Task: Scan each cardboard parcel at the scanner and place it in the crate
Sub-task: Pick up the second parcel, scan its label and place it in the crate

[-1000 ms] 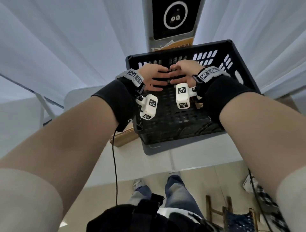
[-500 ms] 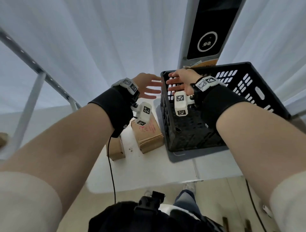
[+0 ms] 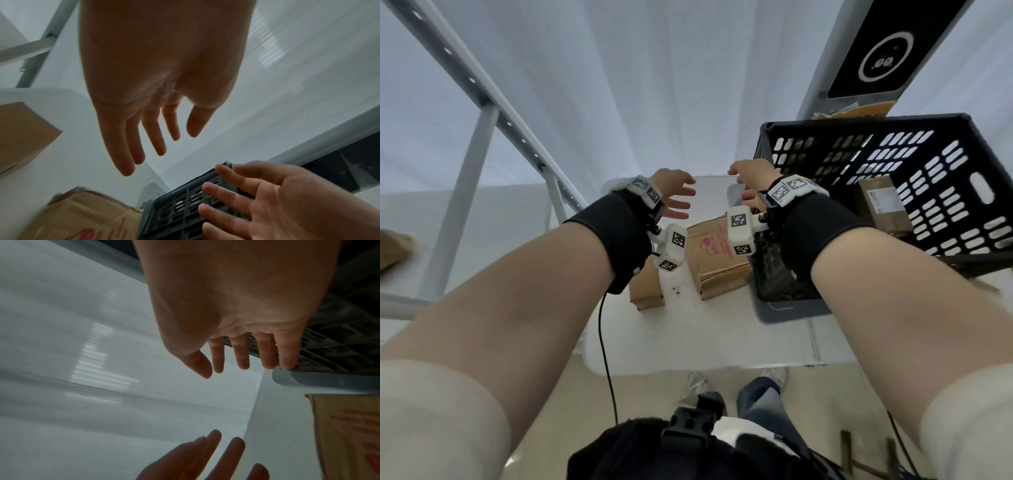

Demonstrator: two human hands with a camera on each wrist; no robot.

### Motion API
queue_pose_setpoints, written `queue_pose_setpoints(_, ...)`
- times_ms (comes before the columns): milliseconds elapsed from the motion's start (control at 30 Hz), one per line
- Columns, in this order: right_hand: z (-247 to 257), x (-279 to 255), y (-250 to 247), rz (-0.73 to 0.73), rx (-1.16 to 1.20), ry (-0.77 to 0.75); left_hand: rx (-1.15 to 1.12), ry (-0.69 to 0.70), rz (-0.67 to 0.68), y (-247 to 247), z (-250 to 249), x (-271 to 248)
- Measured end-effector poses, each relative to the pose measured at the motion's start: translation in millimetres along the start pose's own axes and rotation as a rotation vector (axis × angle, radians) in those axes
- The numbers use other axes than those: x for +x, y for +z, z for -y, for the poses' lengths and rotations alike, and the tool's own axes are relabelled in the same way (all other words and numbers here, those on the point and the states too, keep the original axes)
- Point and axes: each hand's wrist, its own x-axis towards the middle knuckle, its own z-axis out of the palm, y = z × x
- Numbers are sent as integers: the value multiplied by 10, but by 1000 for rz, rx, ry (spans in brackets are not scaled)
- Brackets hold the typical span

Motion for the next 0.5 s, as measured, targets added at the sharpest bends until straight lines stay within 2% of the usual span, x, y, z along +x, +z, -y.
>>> queue_pose_setpoints(300,-589,506,435,19,-361,64,98,-174,-52,56,560,467)
queue_pose_setpoints(333,-633,561,447,5,-344,84,125,-195,-58,57,605,507)
queue_pose_setpoints(500,-886,766,552,19,-547,42,145,-301,-26,60,799,700)
